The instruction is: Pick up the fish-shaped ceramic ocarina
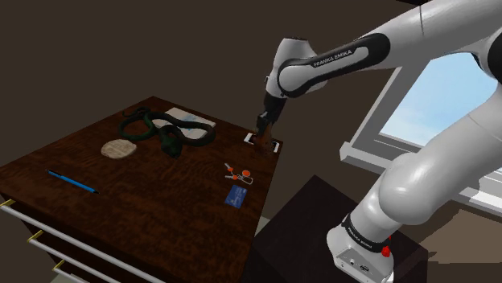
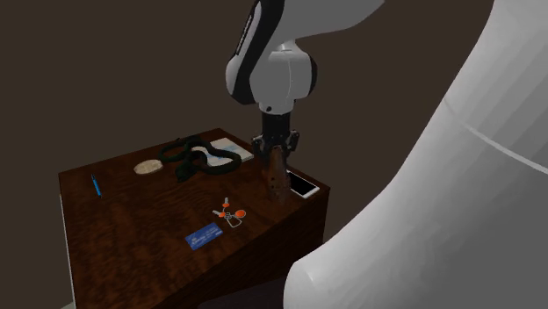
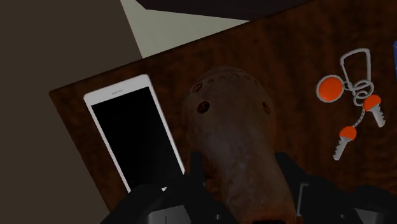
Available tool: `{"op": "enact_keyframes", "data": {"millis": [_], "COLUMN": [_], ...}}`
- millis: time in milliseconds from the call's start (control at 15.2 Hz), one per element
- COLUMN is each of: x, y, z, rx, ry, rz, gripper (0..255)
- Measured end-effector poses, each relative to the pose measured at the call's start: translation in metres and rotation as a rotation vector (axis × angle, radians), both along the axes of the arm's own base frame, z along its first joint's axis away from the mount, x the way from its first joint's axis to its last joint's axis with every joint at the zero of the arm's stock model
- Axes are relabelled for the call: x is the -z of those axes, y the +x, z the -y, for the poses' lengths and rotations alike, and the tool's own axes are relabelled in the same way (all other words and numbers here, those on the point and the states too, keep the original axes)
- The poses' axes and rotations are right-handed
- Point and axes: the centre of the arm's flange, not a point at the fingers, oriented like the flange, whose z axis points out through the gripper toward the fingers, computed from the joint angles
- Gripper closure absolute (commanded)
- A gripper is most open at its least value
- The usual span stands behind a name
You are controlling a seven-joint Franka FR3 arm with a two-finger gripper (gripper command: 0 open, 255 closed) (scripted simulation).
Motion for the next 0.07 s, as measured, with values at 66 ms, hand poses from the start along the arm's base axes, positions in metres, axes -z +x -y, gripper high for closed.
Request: {"op": "enact_keyframes", "data": {"millis": [66], "x": [-0.004], "y": [0.0003], "z": [0.0001], "rx": [0.0], "ry": [0.0], "rz": [0.0], "gripper": [255]}}
